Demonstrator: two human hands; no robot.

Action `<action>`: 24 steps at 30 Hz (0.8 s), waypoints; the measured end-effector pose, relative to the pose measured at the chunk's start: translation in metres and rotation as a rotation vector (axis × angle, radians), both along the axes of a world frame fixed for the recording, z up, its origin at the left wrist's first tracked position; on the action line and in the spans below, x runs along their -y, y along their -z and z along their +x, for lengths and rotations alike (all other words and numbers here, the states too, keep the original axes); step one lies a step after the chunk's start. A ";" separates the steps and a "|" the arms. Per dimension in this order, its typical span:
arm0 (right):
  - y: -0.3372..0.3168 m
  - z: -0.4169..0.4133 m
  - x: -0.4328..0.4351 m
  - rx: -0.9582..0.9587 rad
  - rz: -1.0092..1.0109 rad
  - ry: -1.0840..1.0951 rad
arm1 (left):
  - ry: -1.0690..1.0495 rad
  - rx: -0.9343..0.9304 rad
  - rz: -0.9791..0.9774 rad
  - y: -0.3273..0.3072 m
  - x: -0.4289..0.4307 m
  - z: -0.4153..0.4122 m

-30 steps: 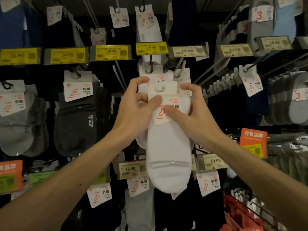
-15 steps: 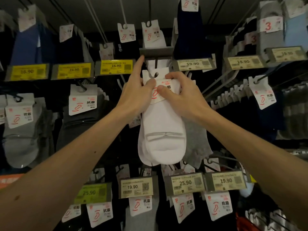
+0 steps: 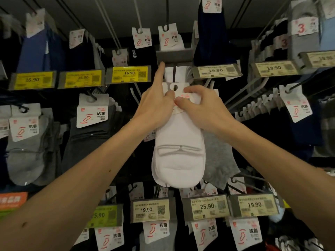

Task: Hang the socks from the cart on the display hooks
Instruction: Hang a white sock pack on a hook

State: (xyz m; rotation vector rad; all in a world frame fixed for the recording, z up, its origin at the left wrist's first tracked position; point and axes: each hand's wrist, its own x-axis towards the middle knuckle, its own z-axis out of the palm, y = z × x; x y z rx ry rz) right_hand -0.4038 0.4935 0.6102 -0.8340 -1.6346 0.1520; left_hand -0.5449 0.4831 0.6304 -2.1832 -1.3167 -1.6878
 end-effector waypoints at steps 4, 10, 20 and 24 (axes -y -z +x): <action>0.006 -0.004 -0.004 0.049 0.036 0.065 | -0.065 0.004 0.083 0.012 -0.007 -0.002; 0.068 -0.016 -0.003 -0.034 0.052 0.032 | 0.200 0.306 0.029 0.071 -0.015 -0.007; 0.092 -0.035 -0.024 -0.125 0.038 -0.066 | 0.479 0.431 -0.136 0.103 -0.040 -0.003; 0.090 -0.034 -0.033 -0.089 0.019 -0.024 | 0.462 0.398 -0.131 0.103 -0.051 -0.002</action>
